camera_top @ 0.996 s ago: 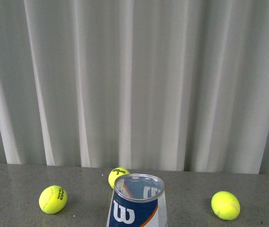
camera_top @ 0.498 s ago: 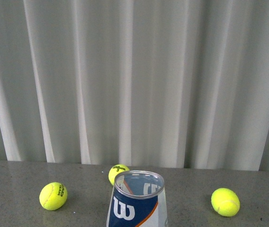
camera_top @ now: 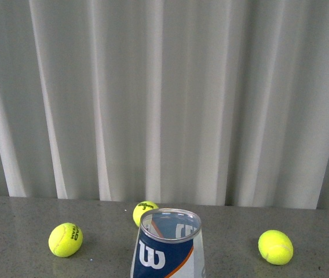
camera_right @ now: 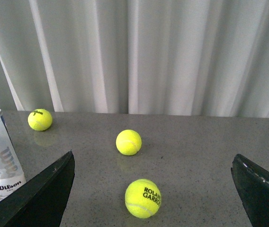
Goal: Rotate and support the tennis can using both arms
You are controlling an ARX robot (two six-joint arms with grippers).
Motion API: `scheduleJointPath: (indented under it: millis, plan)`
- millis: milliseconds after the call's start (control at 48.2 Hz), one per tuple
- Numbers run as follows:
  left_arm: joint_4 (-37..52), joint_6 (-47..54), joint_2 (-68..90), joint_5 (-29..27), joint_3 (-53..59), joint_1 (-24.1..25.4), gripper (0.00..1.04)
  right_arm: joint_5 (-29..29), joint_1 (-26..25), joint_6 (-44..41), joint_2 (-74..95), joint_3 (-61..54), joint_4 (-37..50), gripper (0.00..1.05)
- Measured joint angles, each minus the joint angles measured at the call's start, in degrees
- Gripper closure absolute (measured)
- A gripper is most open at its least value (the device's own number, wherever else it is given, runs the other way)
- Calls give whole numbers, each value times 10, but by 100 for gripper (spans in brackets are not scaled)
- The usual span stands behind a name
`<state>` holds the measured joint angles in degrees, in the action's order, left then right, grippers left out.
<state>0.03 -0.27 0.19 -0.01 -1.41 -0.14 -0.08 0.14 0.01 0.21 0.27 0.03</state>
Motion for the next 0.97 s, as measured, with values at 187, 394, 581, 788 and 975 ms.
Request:
scheduleJointPath:
  millis: [187,394,581,788,975]
  plan:
    - [0,0,0,0,0,0,7,0,0,0,0,0,0,7]
    - [0,0,0,0,0,0,7,0,0,0,0,0,0,7]
    - [0,0,0,0,0,0,7,0,0,0,0,0,0,7]
    - [0,0,0,0,0,0,7,0,0,0,0,0,0,7]
    - [0,0,0,0,0,0,7,0,0,0,0,0,0,7]
